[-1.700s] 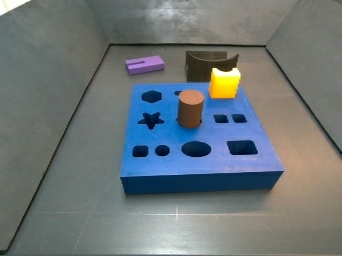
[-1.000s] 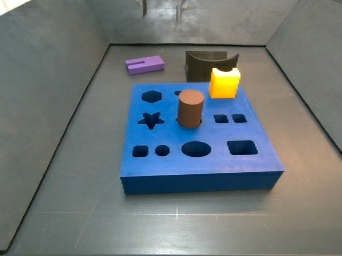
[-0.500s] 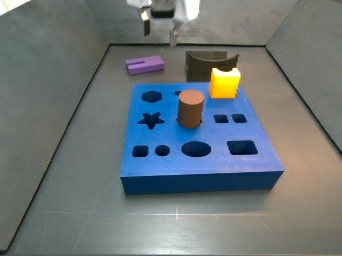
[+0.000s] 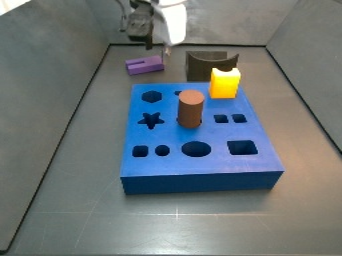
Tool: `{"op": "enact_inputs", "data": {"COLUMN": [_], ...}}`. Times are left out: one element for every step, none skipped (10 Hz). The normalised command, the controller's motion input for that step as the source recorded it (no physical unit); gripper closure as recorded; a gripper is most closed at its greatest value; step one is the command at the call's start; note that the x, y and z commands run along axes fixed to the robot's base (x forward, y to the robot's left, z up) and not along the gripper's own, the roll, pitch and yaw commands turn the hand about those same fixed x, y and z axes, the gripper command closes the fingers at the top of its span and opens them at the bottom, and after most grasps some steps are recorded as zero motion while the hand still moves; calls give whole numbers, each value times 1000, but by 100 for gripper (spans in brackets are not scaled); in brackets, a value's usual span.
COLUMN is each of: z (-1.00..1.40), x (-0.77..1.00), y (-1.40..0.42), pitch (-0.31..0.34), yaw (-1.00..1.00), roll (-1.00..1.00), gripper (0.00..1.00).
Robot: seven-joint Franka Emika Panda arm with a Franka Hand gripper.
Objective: Pick up the double-square object. Move up. Rotate the double-square object. Place the double-square object on the fixture. Regrasp the double-square object. Move to above the board. Insert the double-square object.
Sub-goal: Pick up the double-square object.
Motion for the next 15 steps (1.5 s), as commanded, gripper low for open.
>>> {"op": "enact_inputs", "data": {"z": [63, 180, 0, -40, 0, -49, -100, -80, -40, -51, -103, -146, -69, -166, -437], "x": [220, 360, 414, 280, 286, 163, 0, -209, -483, -394, -294, -109, 11, 140, 0], "y": [0, 0, 226, 94, 103, 109, 166, 186, 257, 286, 134, 0, -231, -254, 0], "pitch": [100, 173, 237, 170, 350, 363, 244, 110, -94, -230, -269, -189, -14, 9, -71], "yaw": [-623, -571, -477, -414, -443, -371, -351, -320, -26, 74, 217, 263, 197, 154, 23], "roll": [-393, -320, -114, 0, -147, -300, -404, -423, -483, -487, -394, -184, 0, 29, -19], "gripper": [0, 0, 0, 0, 0, 0, 0, 0, 0, 0, 0, 0, 0, 0, 0]}}
